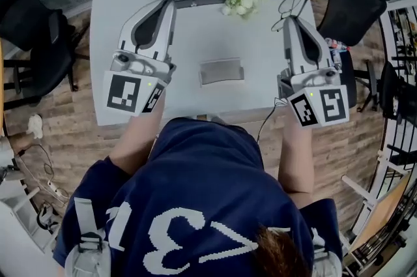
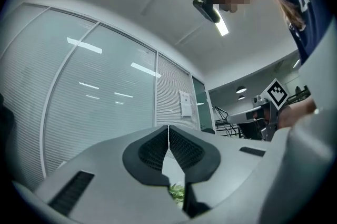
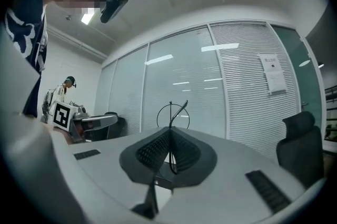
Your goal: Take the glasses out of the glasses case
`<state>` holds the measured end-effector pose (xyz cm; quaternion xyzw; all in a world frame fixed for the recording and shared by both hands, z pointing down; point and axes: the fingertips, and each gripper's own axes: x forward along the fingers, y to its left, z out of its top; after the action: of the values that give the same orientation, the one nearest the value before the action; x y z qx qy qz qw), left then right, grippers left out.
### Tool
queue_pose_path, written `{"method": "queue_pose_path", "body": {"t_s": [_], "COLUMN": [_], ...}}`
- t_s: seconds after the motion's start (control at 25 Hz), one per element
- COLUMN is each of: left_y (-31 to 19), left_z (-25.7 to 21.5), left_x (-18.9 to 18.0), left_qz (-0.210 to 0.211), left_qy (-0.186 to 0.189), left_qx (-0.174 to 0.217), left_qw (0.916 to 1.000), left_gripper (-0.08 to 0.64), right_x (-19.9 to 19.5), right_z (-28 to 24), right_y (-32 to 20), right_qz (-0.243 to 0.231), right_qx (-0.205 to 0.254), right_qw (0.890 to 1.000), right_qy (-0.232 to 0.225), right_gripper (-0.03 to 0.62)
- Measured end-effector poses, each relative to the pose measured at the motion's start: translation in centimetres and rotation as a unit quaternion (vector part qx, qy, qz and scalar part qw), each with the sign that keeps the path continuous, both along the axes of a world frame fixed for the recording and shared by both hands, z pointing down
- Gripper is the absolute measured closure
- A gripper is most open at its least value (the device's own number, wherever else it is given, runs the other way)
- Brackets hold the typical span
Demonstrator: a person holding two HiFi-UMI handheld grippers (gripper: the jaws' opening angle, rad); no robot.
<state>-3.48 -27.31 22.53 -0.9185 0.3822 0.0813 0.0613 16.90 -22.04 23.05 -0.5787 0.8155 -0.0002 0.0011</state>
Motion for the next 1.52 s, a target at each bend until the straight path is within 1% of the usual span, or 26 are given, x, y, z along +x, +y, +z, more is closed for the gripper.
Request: {"method": "queue_pose_path", "body": {"t_s": [0.08,0.16,0.24,0.32,0.4,0.52,0.64,0.76,0.84,0.88,0.96,1.04,1.12,1.24,1.28,1.32,1.4,1.52], "left_y": [-0.2,-0.1,0.1,0.4,0.8,1.0,1.1,1.3,1.4,1.4,1.5,1.5,1.4,1.3,1.2,1.1,0.9,0.5], "left_z": [0.8,2.0,3.3,4.6,6.1,8.0,9.6,11.0,11.7,12.0,12.3,12.3,12.0,11.1,10.7,10.2,9.2,7.4], "left_x": [1.4,2.8,3.9,4.8,5.4,5.9,6.1,6.0,6.0,5.9,5.8,5.8,5.8,5.8,5.9,5.9,5.9,5.6], "left_qz": [0.015,0.032,0.047,0.057,0.066,0.071,0.073,0.074,0.074,0.074,0.072,0.071,0.071,0.070,0.069,0.068,0.065,0.058], "left_qy": [-0.002,-0.007,-0.011,-0.018,-0.027,-0.039,-0.049,-0.060,-0.066,-0.068,-0.071,-0.071,-0.070,-0.065,-0.063,-0.060,-0.055,-0.046], "left_qx": [-0.007,-0.020,-0.032,-0.046,-0.064,-0.084,-0.098,-0.113,-0.120,-0.123,-0.125,-0.125,-0.123,-0.113,-0.109,-0.104,-0.093,-0.074], "left_qw": [0.9999,0.9993,0.9983,0.9972,0.9954,0.9932,0.9913,0.9889,0.9878,0.9873,0.9869,0.9870,0.9875,0.9890,0.9897,0.9904,0.9920,0.9945], "left_gripper": [0.540,0.540,0.540,0.540,0.540,0.540,0.540,0.540,0.540,0.540,0.540,0.540,0.540,0.540,0.540,0.540,0.540,0.540], "right_x": [1.4,2.6,3.8,4.7,5.5,6.6,6.9,6.6,6.5,6.6,6.7,6.9,7.1,7.5,7.9,8.3,9.1,9.7], "right_z": [1.6,4.4,8.1,12.1,16.3,22.5,28.3,33.0,35.2,35.9,36.9,37.1,36.7,35.0,34.2,33.1,30.2,23.8], "right_y": [0.2,0.8,1.4,1.9,2.9,4.1,5.7,7.6,8.5,8.8,9.2,9.3,9.1,8.3,7.9,7.4,6.1,3.6], "right_qz": [0.017,0.037,0.054,0.067,0.077,0.089,0.090,0.084,0.088,0.091,0.098,0.103,0.103,0.099,0.100,0.104,0.111,0.113], "right_qx": [-0.023,-0.061,-0.108,-0.159,-0.212,-0.285,-0.354,-0.418,-0.445,-0.453,-0.462,-0.464,-0.461,-0.450,-0.442,-0.430,-0.391,-0.298], "right_qw": [1.000,0.997,0.992,0.985,0.974,0.954,0.931,0.905,0.891,0.887,0.881,0.880,0.881,0.887,0.891,0.897,0.914,0.948], "right_qy": [0.008,0.017,0.023,0.024,0.022,0.020,0.008,-0.008,-0.012,-0.013,-0.012,-0.009,-0.009,-0.012,-0.011,-0.011,-0.009,-0.009], "right_gripper": [0.566,0.566,0.566,0.566,0.566,0.566,0.566,0.566,0.566,0.566,0.565,0.563,0.561,0.533,0.531,0.531,0.543,0.561]}}
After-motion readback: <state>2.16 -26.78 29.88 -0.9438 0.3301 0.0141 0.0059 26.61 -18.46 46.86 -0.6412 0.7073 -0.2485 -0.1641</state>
